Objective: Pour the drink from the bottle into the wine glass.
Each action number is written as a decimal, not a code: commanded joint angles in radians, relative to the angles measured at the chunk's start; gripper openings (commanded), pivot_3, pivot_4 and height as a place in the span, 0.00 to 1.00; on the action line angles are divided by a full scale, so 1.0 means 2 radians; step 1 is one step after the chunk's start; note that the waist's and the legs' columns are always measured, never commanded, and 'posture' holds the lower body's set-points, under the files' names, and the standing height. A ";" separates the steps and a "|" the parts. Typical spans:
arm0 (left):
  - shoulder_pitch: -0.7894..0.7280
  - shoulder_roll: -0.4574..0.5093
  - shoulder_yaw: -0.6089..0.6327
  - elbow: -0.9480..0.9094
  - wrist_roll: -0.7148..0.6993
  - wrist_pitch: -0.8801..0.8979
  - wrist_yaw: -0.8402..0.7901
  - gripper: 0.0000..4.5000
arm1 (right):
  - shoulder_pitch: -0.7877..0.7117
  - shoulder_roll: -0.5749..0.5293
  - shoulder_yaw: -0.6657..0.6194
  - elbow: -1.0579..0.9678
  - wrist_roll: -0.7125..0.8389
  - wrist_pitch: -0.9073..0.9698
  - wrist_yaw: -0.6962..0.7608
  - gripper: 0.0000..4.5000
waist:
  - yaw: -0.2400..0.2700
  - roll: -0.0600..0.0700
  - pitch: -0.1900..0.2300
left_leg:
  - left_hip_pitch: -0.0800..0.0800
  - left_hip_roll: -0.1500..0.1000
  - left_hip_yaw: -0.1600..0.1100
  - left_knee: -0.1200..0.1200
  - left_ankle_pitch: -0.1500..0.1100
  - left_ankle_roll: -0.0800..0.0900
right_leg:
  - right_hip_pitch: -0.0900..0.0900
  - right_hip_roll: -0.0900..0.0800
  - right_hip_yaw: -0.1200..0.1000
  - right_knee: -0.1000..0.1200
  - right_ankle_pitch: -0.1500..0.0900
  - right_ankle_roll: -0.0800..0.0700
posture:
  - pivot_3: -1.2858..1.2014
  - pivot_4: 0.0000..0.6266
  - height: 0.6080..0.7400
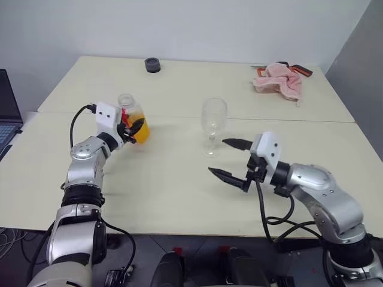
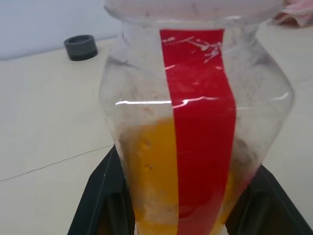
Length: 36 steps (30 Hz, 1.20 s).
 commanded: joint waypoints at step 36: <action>-0.176 -0.019 -0.172 -0.024 0.220 -0.175 0.055 0.39 | -0.043 0.029 -0.024 -0.005 0.000 0.016 -0.119 1.00 | -0.001 0.000 0.000 | 0.000 0.000 0.001 0.000 0.000 0.000 | -0.001 0.000 0.000 0.000 0.000 0.000 | 0.52 0.24 1.00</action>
